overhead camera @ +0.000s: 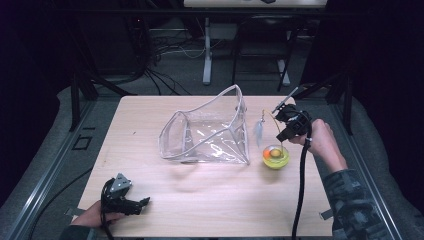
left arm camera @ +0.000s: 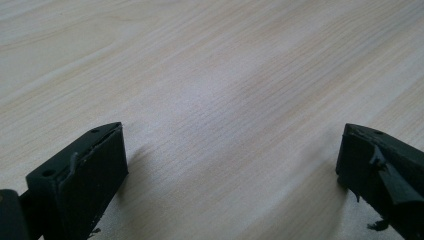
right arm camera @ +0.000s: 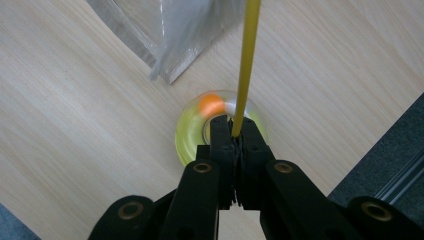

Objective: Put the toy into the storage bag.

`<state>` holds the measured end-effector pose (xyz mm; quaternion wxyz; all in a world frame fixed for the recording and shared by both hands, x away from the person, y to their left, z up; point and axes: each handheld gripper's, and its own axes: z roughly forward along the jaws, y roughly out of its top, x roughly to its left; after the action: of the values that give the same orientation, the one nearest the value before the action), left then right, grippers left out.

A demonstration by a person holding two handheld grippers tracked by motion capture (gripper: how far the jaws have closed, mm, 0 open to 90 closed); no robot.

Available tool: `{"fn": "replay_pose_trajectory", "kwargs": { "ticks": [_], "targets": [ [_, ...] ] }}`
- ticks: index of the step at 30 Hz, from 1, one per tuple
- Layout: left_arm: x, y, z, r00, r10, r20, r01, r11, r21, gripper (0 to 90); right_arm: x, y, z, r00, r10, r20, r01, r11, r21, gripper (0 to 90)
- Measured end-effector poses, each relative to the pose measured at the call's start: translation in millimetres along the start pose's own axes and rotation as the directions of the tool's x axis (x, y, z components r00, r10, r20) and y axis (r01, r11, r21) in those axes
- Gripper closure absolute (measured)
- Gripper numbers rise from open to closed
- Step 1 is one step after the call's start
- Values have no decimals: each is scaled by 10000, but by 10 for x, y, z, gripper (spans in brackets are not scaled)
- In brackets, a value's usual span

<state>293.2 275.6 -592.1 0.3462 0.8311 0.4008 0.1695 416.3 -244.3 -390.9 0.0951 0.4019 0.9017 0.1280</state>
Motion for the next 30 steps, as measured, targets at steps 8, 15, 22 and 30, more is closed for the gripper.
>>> {"fn": "replay_pose_trajectory", "kwargs": {
  "ticks": [8, 15, 22, 30],
  "targets": [
    [4, 4, -7, 10000, 22, 71, -23, 10000, 88, 0, -8, 120, -132, 9997, -248, 41, 246, 9989, 410, 883],
    [4, 4, -7, 10000, 22, 72, -23, 10000, 89, 0, -12, 205, -221, 9990, -454, 43, 449, 9962, 743, 883],
    [4, 4, -7, 10000, 22, 71, -23, 10000, 90, 0, -19, 314, -339, 9982, -598, 81, 586, 9926, 1060, 883],
    [5, 4, -7, 10000, 24, 72, -25, 10000, 90, 0, -35, 424, -470, 9975, -697, 74, 679, 9868, 1469, 883]
  ]
}}
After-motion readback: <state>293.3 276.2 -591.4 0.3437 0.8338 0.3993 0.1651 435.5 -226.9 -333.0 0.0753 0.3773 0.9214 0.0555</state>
